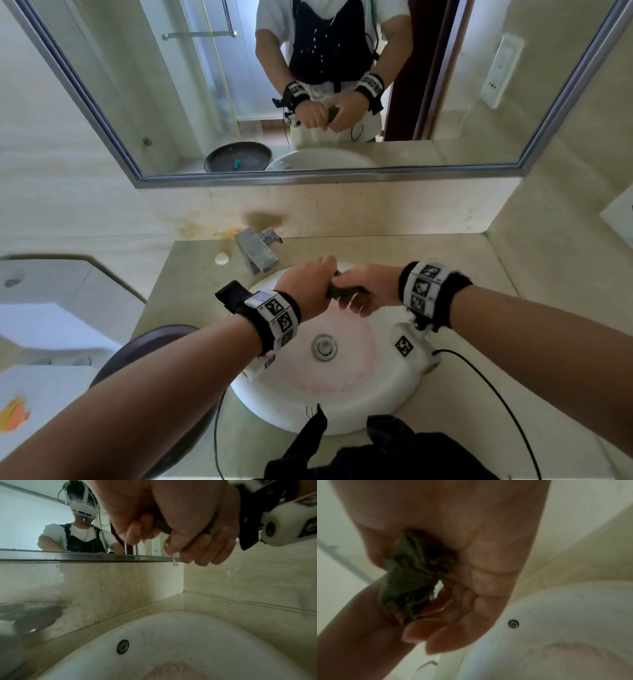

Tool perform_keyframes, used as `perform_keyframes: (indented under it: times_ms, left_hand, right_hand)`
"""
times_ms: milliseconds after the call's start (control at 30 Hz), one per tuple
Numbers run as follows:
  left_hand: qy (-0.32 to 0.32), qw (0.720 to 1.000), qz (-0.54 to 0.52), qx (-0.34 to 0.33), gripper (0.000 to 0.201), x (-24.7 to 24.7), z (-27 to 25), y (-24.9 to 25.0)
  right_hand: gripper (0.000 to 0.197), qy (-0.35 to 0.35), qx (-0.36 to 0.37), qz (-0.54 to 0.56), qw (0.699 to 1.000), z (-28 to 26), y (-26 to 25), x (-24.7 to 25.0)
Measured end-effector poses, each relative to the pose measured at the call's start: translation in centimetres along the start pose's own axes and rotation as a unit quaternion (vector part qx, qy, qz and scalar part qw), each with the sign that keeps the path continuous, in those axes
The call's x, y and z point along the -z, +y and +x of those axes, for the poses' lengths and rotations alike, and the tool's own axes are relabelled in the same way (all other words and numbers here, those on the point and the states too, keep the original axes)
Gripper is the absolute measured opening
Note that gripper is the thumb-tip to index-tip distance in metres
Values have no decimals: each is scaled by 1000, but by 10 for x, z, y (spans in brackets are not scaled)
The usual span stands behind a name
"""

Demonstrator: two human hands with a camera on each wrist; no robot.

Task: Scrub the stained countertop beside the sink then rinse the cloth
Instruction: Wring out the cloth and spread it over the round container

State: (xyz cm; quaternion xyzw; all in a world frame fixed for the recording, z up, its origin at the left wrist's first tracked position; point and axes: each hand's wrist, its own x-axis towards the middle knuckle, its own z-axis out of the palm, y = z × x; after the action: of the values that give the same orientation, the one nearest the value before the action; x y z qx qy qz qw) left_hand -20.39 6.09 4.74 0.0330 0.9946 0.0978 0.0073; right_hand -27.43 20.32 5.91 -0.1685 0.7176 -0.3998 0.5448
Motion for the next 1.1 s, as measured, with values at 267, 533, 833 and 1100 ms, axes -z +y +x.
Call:
perform_keyframes:
  times_ms: [267, 533, 833, 1100]
  left_hand:
    - [128, 981, -14, -145, 30, 1, -4, 0]
    - [102, 966, 44, -234, 22, 0, -8, -9]
    - [-90, 980, 160, -74, 21, 7, -4, 9]
    - [-165, 969, 184, -4, 15, 8, 6, 15]
  right_hand:
    - [95, -107, -87, 275, 951, -9, -1, 0]
    - [56, -175, -94, 116, 973, -3, -7, -5]
    - [37, 25, -148, -193, 970, 12, -13, -29]
    - [13, 152, -85, -400, 900, 26, -10, -42]
